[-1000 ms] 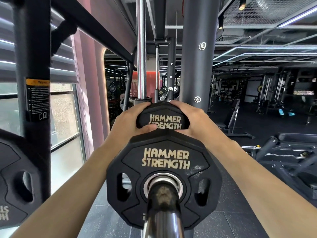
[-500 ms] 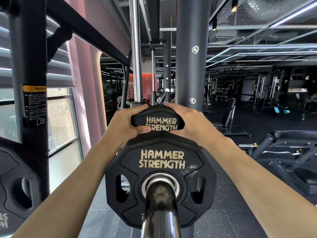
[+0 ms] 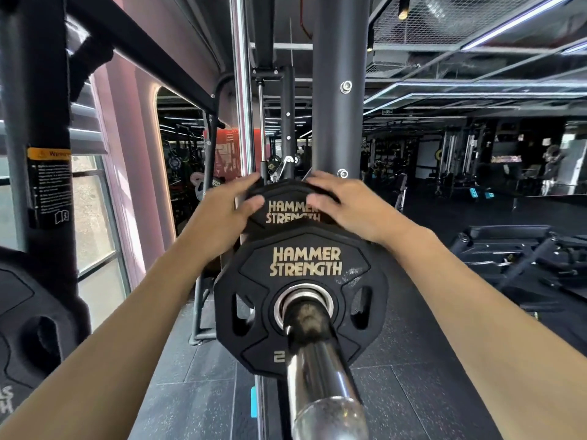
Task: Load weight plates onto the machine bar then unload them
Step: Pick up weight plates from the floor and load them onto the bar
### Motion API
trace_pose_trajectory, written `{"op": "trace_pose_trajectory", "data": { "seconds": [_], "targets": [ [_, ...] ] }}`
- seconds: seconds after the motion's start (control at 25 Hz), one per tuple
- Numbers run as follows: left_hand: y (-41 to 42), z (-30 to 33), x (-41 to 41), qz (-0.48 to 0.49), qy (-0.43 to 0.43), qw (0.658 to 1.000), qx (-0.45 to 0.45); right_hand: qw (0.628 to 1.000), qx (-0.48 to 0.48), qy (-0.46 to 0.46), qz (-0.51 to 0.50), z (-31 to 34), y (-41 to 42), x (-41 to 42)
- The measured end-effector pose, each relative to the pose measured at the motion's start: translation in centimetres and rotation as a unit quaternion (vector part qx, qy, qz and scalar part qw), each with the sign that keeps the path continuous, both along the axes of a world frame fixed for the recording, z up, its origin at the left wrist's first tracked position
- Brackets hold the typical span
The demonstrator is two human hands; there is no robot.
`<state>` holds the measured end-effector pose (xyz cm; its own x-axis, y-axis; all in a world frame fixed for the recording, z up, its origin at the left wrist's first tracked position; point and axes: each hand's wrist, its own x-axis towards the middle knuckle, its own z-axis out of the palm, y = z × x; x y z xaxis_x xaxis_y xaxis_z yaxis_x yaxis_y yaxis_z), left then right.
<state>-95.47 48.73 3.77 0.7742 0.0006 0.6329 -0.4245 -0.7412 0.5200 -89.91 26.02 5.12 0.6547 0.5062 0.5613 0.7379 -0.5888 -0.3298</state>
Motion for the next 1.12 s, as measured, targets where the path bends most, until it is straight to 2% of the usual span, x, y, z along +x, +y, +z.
{"op": "trace_pose_trajectory", "data": {
  "seconds": [0.08,0.16,0.24,0.36,0.52,0.6,0.76,1.12],
  "targets": [
    [-0.7,-0.4,-3.5,-0.015,-0.079,0.996,-0.046,0.993,0.114,-0.028,0.034,-0.2,-0.3,-3.9],
    [-1.7,-1.2,-7.1,-0.058,-0.099,0.993,-0.031,0.988,0.141,-0.016,0.054,-1.4,-0.4,-7.7],
    [-2.7,-2.3,-9.6,-0.095,-0.056,0.993,0.033,0.995,0.090,-0.025,0.046,-2.8,-0.5,-10.0],
    [-3.3,-3.2,-10.3,-0.097,-0.023,0.988,0.118,0.999,0.020,-0.040,0.011,-3.5,-0.5,-10.9],
    [-3.3,-3.0,-10.1,-0.102,0.026,0.986,0.127,0.997,-0.062,-0.042,-0.004,-3.4,-1.0,-10.5],
    [-3.5,-3.4,-10.2,-0.079,0.042,0.986,0.138,0.997,-0.065,-0.038,-0.005,-4.1,-1.2,-10.5],
    [-3.9,-4.3,-10.4,0.023,0.009,0.982,0.187,0.996,-0.067,-0.057,-0.009,-5.4,-1.2,-10.6],
    [-2.1,-5.3,-4.2,0.015,-0.017,0.983,0.182,0.984,-0.108,-0.096,-0.106,-5.3,1.6,-6.5]
  ]
}}
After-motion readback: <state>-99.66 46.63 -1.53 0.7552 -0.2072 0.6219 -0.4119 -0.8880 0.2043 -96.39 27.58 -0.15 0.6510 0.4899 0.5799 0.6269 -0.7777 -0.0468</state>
